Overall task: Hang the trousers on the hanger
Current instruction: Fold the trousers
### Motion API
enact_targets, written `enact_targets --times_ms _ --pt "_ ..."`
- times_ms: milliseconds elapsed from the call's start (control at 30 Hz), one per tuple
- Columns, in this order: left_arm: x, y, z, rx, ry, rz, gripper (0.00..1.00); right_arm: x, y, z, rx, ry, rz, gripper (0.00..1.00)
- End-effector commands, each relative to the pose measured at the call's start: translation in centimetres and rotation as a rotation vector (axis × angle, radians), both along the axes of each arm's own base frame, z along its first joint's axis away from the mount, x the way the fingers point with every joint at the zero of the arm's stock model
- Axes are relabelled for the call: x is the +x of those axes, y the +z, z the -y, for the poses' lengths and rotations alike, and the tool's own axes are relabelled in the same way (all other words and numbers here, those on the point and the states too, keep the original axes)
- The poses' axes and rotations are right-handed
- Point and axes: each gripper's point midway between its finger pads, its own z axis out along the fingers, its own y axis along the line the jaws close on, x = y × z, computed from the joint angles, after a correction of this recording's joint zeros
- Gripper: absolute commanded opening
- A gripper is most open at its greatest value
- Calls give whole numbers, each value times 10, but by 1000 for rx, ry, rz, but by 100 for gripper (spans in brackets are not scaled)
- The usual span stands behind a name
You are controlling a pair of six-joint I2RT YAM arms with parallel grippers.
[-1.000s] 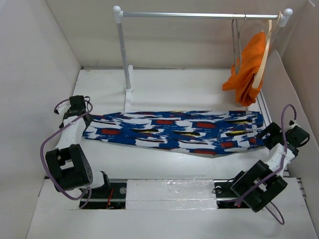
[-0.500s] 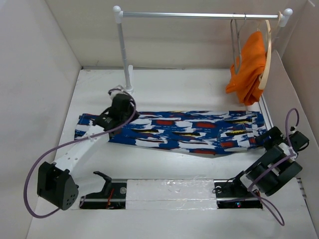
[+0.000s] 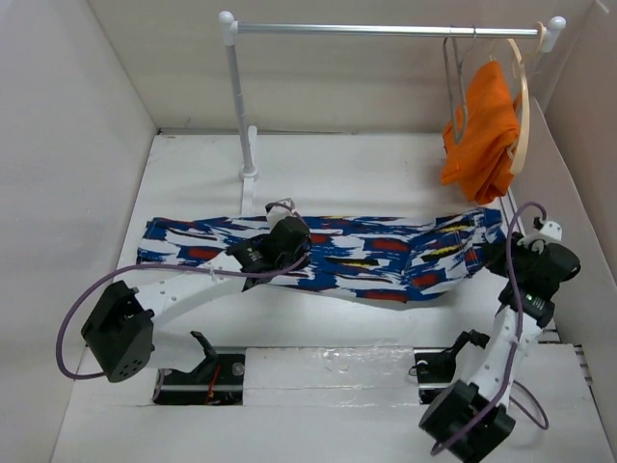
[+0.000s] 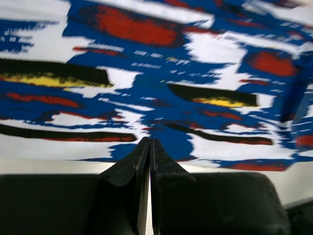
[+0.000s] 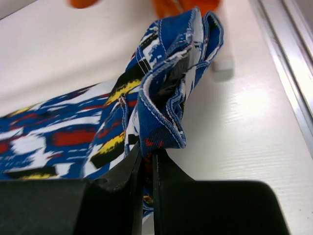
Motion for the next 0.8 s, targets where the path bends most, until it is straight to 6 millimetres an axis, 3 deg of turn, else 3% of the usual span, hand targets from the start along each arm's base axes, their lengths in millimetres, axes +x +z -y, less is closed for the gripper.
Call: enact_targets --times_ms 0,33,133,167,300,433,600,633,700,767 --pt "-2 -26 -10 39 28 -18 0 -16 5 -33 37 114 -86 0" --pt "-4 -37 -11 56 28 -37 0 -11 31 -28 -58 153 -47 0" --pt "-12 -58 -7 46 9 -87 0 -6 73 -44 -129 234 -13 0" --pt "-17 -63 0 20 -15 -101 0 -1 100 -55 -167 279 35 0" --pt "-17 -72 9 -17 -9 -125 0 -1 156 -85 -205 333 176 0" --pt "-19 -76 27 -25 -40 -133 0 -7 185 -129 -152 452 237 0" --pt "-43 -89 64 11 -115 -152 0 -12 248 -147 -138 468 389 0" --pt "-58 -105 71 49 -147 -180 0 -9 267 -149 -147 480 419 0" --pt "-72 -121 79 72 -159 -220 0 -9 284 -155 -149 509 450 0" --pt "-83 -125 95 63 -187 -231 0 -7 308 -161 -143 529 500 0"
